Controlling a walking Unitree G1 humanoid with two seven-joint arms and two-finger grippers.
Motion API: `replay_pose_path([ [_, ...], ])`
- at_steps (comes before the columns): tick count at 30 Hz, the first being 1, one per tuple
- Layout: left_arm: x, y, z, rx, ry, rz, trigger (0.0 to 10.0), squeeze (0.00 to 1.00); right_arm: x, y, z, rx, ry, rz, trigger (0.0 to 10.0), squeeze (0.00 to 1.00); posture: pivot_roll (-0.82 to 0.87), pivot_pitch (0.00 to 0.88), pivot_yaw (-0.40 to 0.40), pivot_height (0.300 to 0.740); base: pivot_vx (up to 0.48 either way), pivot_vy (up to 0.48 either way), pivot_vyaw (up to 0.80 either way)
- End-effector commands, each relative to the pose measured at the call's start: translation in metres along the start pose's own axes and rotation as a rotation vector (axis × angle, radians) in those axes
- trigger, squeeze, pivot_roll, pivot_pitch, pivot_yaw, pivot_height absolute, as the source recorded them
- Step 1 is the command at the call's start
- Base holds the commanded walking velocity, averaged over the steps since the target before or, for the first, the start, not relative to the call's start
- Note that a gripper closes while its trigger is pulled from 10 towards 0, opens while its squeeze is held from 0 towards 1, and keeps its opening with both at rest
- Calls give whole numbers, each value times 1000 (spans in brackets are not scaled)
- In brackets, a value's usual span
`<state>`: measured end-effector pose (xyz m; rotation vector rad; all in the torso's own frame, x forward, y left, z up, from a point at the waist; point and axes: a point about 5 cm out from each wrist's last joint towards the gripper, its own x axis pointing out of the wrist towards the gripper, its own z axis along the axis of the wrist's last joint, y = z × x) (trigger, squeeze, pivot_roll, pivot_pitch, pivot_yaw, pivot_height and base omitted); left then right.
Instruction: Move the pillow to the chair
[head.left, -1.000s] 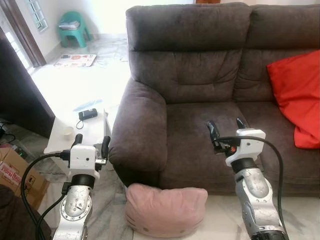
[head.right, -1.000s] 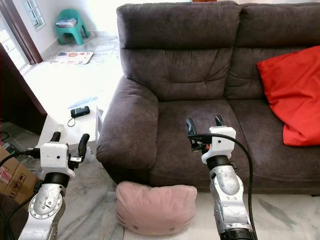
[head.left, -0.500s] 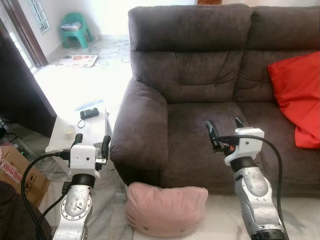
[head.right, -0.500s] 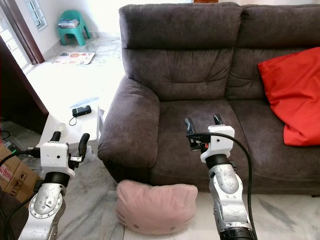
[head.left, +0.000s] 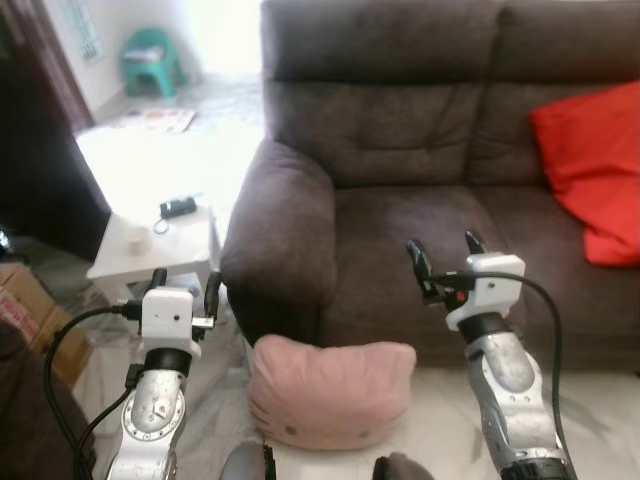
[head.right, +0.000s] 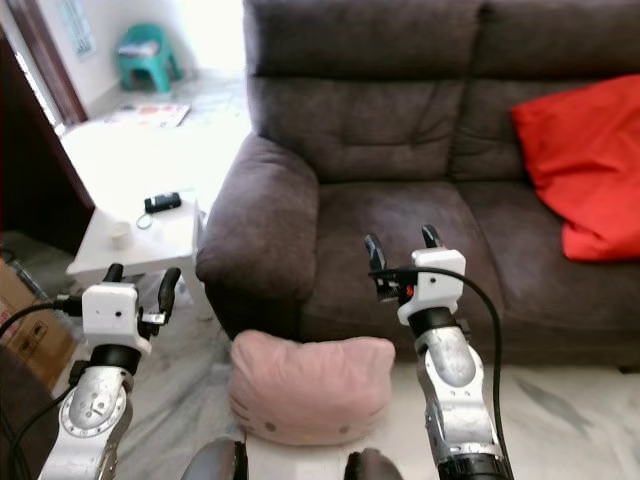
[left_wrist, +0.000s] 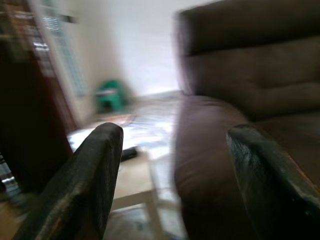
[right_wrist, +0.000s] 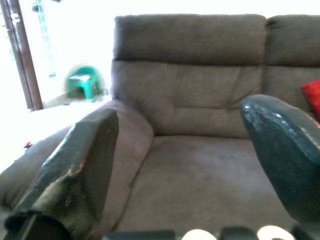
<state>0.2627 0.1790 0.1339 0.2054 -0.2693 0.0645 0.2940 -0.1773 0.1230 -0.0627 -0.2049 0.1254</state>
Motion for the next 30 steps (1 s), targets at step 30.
replay_pose_path([
  [30,-10,3,-17,-30,96,11,10000,0,6,9,3,-3,2,53,10000,0,9,51,13,577,0,0,0],
])
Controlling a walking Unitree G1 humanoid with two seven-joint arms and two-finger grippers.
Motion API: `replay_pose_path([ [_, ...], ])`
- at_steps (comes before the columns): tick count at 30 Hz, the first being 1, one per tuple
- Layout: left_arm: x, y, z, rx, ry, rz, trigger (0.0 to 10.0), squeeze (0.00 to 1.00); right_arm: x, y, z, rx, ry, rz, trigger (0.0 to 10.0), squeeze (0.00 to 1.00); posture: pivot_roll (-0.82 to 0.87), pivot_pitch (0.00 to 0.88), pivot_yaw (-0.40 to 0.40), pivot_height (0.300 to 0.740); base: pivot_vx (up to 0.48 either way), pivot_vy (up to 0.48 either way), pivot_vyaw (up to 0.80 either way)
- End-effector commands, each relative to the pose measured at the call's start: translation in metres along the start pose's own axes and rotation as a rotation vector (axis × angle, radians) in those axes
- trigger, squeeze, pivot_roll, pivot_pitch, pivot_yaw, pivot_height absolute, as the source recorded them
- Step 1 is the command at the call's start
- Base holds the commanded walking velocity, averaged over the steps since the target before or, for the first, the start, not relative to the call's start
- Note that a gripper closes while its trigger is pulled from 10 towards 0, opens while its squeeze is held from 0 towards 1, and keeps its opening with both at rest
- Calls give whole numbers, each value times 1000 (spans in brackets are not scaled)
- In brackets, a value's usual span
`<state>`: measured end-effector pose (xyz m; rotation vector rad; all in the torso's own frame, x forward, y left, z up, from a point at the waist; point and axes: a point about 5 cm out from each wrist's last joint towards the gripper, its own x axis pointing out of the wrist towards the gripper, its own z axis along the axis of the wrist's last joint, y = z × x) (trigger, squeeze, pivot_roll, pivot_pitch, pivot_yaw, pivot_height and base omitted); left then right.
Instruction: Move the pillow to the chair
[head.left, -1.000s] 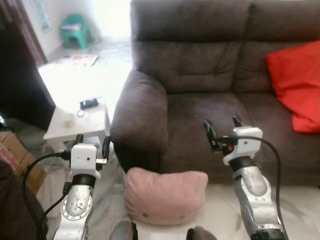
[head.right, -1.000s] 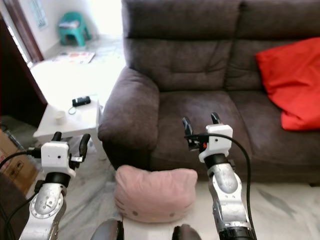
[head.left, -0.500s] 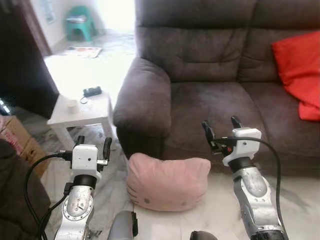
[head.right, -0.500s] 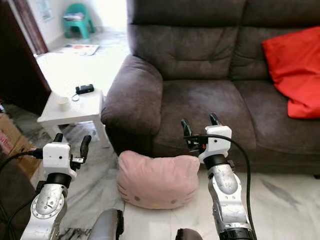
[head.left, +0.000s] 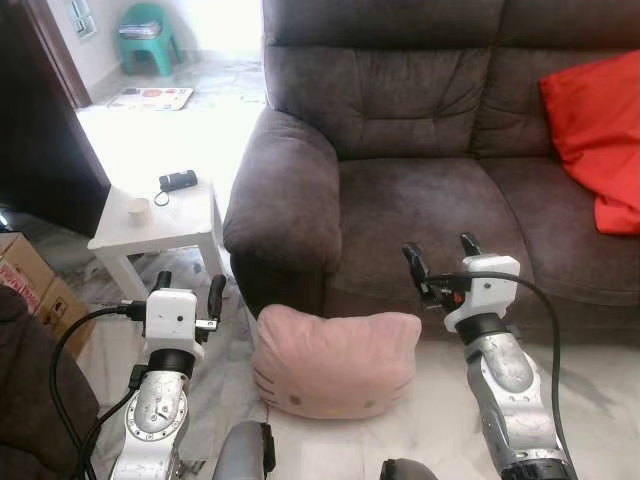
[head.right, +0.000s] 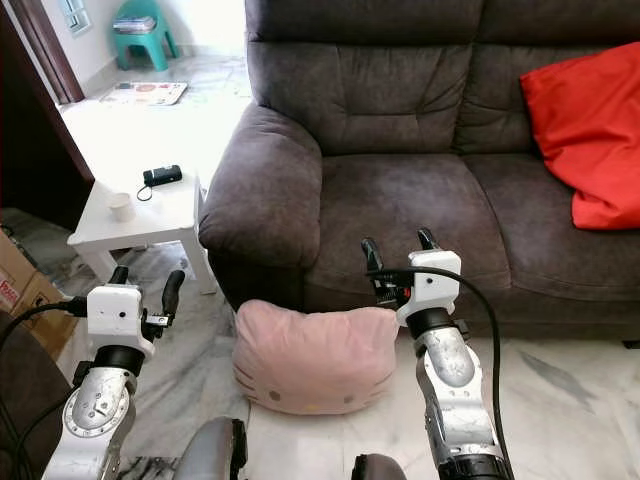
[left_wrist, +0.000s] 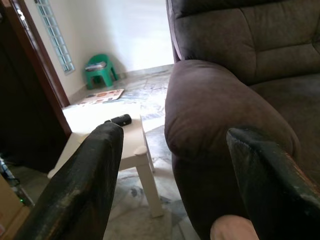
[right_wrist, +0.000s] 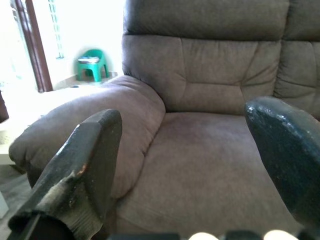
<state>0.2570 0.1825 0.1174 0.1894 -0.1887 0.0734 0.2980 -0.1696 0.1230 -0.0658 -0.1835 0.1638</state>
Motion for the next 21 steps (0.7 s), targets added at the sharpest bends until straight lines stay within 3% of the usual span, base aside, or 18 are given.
replay_pose_path([
  [1,1,2,-2,-18,15,8,10000,0,1,2,4,0,-23,13,10000,0,9,52,11,577,0,0,0],
  [21,1,2,-7,-81,54,20,10000,0,1,5,4,-32,-18,53,10000,0,8,43,10,577,0,0,40],
])
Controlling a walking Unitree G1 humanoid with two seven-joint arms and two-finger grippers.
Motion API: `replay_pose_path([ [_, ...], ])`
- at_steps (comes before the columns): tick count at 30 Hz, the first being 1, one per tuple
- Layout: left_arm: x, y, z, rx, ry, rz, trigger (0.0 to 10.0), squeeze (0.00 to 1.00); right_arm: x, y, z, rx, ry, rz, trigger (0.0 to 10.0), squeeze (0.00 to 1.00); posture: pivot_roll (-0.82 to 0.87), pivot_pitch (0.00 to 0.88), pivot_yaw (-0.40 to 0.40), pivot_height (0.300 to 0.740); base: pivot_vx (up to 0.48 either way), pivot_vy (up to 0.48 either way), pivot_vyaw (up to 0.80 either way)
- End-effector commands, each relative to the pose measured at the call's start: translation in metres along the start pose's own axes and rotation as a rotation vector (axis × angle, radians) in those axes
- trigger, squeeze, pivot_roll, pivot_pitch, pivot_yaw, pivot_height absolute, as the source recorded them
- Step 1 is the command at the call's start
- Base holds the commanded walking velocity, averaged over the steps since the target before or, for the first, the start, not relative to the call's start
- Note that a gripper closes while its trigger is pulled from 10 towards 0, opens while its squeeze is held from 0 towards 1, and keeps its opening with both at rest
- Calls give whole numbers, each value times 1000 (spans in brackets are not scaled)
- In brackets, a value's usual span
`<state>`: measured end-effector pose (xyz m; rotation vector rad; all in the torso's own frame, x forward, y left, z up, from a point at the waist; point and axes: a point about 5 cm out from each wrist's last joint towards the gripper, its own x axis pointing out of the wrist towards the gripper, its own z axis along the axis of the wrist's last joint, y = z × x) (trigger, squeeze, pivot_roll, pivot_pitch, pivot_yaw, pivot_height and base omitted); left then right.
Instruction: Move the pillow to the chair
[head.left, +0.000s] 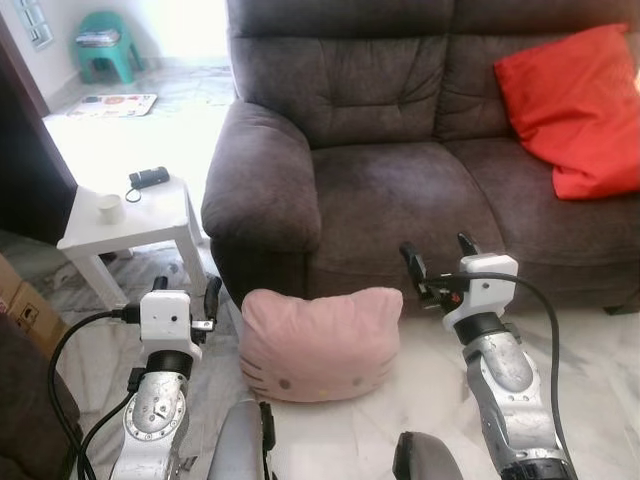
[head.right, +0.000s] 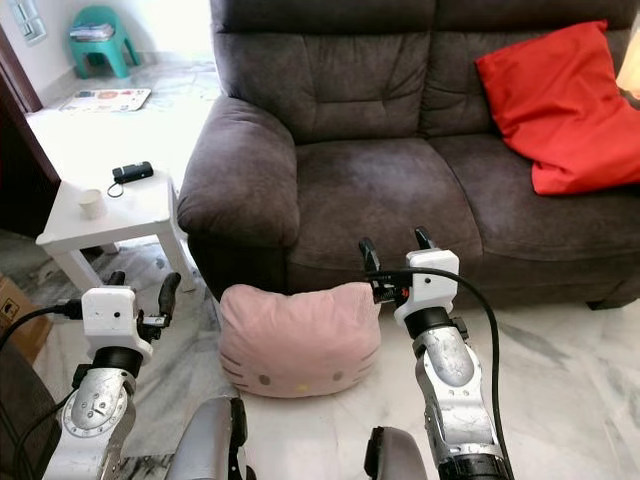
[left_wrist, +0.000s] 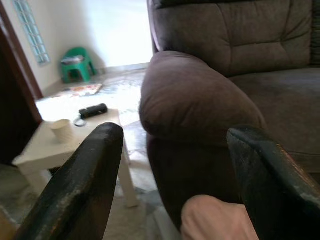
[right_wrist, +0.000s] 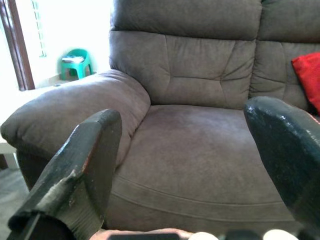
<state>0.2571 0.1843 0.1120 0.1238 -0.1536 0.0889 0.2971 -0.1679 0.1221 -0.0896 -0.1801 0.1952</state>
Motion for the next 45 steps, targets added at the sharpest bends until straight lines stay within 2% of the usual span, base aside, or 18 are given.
replay_pose_path([
  [1,2,1,-2,-31,21,2,10000,0,2,4,5,-13,-22,29,10000,0,8,43,10,577,0,0,800],
  [7,2,-2,-5,-38,42,-23,10000,0,1,6,5,-2,-24,45,10000,0,6,49,11,577,0,0,800],
  [15,1,-5,-9,-50,71,-56,10000,0,0,6,4,9,-13,43,10000,0,9,57,12,577,0,0,0],
  [22,-1,-6,-12,-55,99,-78,10000,0,0,9,5,-19,-22,61,10000,0,11,60,14,577,0,0,63],
  [25,-1,-7,-15,-56,118,-84,10000,0,0,10,5,-17,-23,66,10000,0,12,60,14,577,268,0,800],
  [27,-1,-7,-16,-58,122,-89,10000,0,0,10,4,10,-12,62,10000,0,12,60,14,577,360,0,0],
  [33,-2,-7,-18,-65,138,-105,10000,0,2,9,7,17,-37,52,10000,0,12,60,15,577,377,0,0],
  [41,-3,-7,-17,-63,136,-107,10000,0,2,10,8,-16,-38,74,10000,0,16,61,15,577,397,0,0],
  [45,-2,-8,-17,-61,133,-113,10000,0,1,11,7,-15,-37,82,10000,0,14,59,16,577,408,0,561],
])
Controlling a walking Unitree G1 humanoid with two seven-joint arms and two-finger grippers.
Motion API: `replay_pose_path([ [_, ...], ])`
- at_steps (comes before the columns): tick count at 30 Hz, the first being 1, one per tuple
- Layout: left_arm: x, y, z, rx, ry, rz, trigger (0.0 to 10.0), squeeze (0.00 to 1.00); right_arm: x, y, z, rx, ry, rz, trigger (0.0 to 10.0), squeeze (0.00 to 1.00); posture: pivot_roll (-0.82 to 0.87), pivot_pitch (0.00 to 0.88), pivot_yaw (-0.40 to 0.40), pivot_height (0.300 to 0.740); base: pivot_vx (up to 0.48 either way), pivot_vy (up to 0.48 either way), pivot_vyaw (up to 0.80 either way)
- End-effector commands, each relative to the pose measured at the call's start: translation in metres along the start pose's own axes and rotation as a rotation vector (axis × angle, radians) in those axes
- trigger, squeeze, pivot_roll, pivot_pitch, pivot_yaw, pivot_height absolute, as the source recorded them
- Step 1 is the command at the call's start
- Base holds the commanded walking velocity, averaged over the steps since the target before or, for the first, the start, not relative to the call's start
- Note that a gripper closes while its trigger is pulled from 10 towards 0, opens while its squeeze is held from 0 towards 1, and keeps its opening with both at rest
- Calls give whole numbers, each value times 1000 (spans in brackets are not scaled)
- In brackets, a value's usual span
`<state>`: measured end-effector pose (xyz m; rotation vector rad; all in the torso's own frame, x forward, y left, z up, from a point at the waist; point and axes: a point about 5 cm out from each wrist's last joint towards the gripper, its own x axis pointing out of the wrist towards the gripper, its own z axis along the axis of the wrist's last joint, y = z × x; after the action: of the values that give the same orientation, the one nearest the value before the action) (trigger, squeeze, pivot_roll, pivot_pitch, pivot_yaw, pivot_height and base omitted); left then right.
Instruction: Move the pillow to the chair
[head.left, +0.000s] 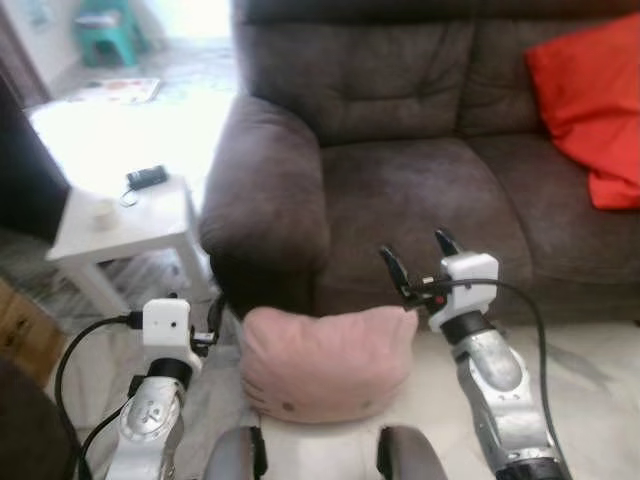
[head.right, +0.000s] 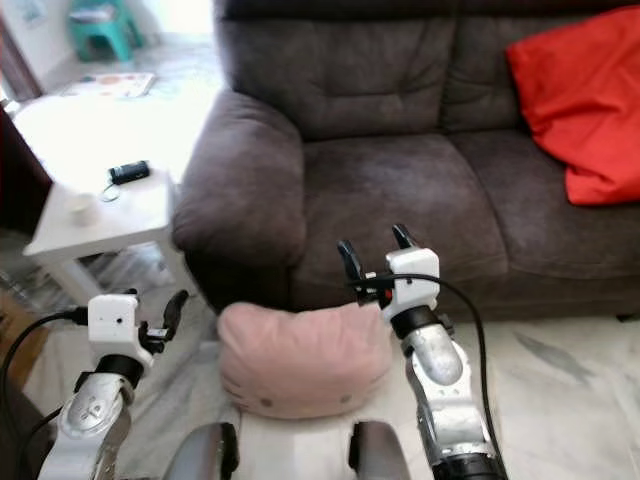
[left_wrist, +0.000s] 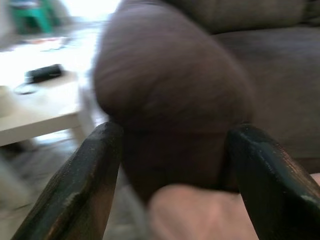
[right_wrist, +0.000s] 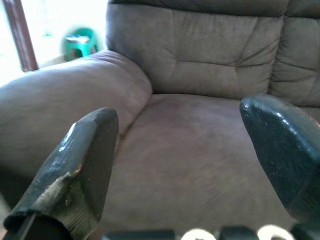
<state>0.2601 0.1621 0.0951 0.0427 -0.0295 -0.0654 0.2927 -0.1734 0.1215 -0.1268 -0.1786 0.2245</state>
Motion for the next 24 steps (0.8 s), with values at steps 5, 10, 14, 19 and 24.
replay_pose_path([
  [5,-2,14,-1,26,16,35,10000,0,8,15,7,36,-35,46,10000,0,13,58,16,577,403,0,131],
  [10,-3,8,-11,-41,79,-17,10000,0,7,15,7,28,-32,52,10000,0,12,58,16,577,366,0,0],
  [14,-12,9,-31,-84,182,-51,10000,0,8,15,7,28,-34,56,10000,0,8,58,18,577,0,0,0],
  [19,-32,19,-62,-36,364,-32,10000,0,7,16,7,31,-34,69,10000,0,10,58,18,577,0,0,0],
  [24,-48,19,-79,-73,475,-61,10000,0,7,17,7,25,-30,84,10000,0,9,63,12,577,0,0,0],
])
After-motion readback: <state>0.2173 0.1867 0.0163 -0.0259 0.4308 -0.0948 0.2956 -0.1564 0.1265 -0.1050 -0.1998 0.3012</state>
